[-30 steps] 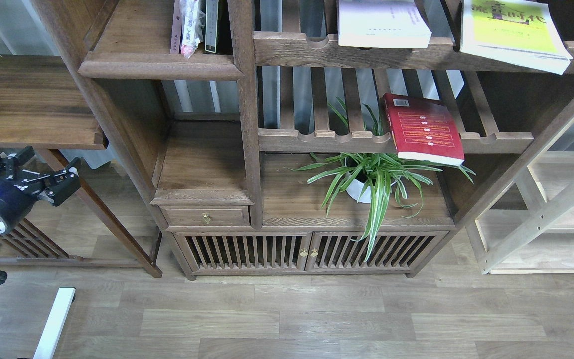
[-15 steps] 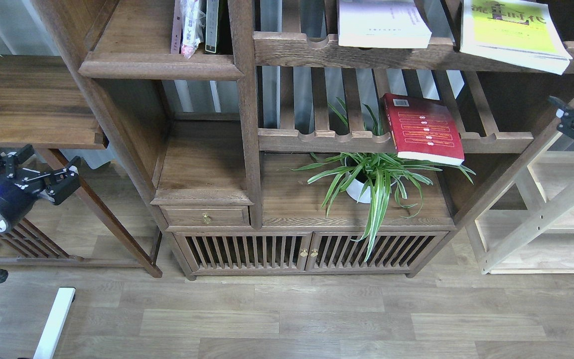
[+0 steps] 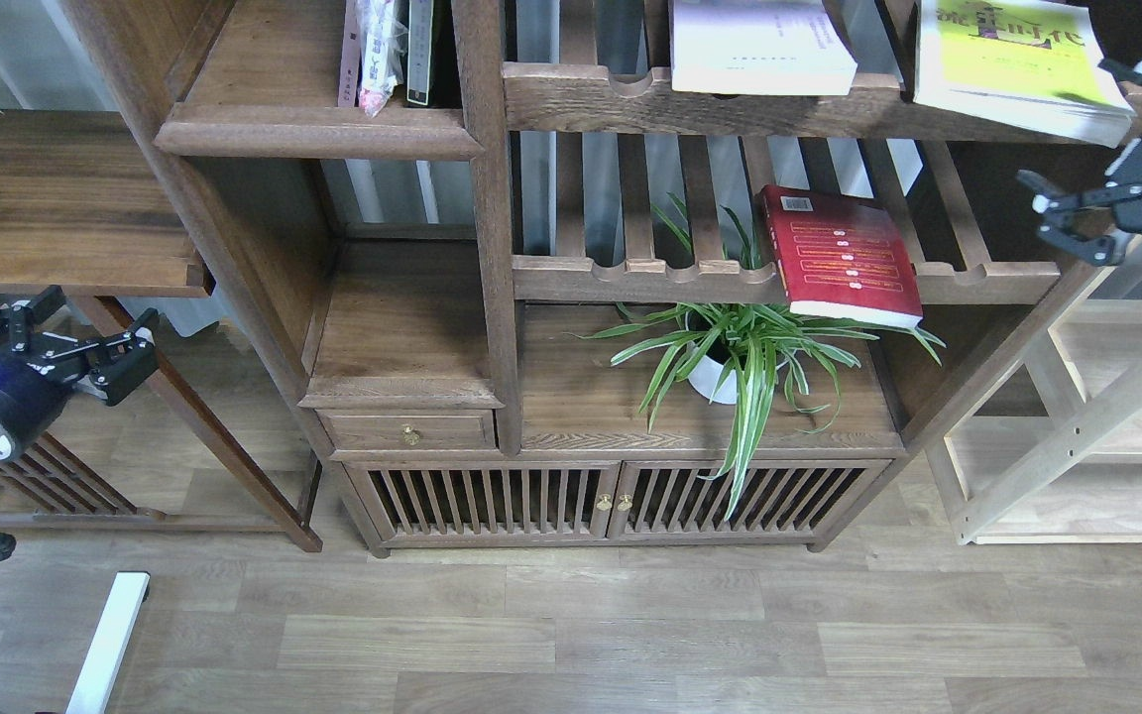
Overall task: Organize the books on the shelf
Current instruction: 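Grasp the green-covered book on the top shelf with the right gripper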
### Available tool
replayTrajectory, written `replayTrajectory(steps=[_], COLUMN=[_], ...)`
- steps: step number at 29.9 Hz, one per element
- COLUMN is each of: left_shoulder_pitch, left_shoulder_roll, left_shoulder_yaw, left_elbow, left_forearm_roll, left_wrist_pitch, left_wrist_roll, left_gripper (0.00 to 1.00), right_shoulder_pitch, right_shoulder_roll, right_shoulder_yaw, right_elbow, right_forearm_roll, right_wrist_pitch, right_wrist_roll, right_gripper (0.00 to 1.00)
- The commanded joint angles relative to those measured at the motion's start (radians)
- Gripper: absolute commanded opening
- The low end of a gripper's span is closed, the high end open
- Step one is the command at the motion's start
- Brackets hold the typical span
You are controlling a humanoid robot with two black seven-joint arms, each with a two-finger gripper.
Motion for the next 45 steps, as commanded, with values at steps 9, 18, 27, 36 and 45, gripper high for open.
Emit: replayTrajectory(steps=[9,18,27,36,45], left_shoulder_pitch=[0.004,0.008,0.008,0.008,0.012], left_shoulder_roll=[0.000,0.000,0.000,0.002,0.002], left_shoulder_yaw=[-0.002,-0.003,-0.003,-0.003,-0.003], left_elbow=[0.005,0.005,0.009,0.011,0.011], left_forearm_roll=[0.000,0.000,0.000,0.000,0.000], left_wrist_pitch=[0.000,0.000,0.002,0.014,0.019], left_wrist_roll=[-0.010,-0.013,-0.013,-0.013,-0.013], left_gripper=[1.00,1.00,1.00,1.00,1.00], right_shoulder_pitch=[0.073,0.118,0.122,0.122,0.122], right_shoulder_roll=[0.094,0.131,0.119,0.102,0.095], right_shoulder_yaw=[-0.061,-0.066,-0.063,-0.064,-0.063], right_elbow=[-0.116,-0.186,-0.182,-0.175,-0.175], right_forearm_roll=[-0.054,-0.096,-0.126,-0.123,-0.114], right_wrist_pitch=[0.000,-0.001,-0.006,0.016,0.026], right_wrist_roll=[0.000,0.000,0.000,0.000,0.000], right_gripper=[1.00,0.93,0.50,0.38,0.00])
